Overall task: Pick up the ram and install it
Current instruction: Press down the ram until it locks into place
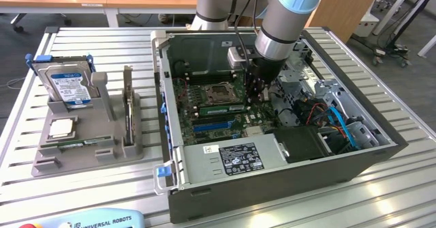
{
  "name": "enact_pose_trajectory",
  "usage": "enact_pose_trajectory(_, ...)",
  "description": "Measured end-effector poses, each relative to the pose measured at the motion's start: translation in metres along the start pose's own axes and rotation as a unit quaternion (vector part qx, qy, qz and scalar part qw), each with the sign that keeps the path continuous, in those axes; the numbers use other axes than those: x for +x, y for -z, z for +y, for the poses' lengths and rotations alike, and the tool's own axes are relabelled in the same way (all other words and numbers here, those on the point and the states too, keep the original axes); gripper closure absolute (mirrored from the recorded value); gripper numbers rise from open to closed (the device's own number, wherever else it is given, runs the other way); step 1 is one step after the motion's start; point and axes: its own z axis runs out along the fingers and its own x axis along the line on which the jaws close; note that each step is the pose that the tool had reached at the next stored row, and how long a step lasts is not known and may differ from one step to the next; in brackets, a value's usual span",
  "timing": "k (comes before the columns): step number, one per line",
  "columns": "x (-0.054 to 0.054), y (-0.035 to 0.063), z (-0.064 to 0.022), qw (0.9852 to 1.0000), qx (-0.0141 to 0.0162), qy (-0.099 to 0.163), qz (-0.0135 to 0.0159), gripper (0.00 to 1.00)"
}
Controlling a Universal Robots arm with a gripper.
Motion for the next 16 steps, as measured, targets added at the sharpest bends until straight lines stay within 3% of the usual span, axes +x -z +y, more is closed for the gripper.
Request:
enact_pose_trajectory(9,-0.001,0.02,0.0007,1.0,0.0,0.0,0.0004,0.9)
enact_pose_trajectory(16,-0.001,0.0203,0.0038,1.0,-0.0001,0.0,0.0005,0.9)
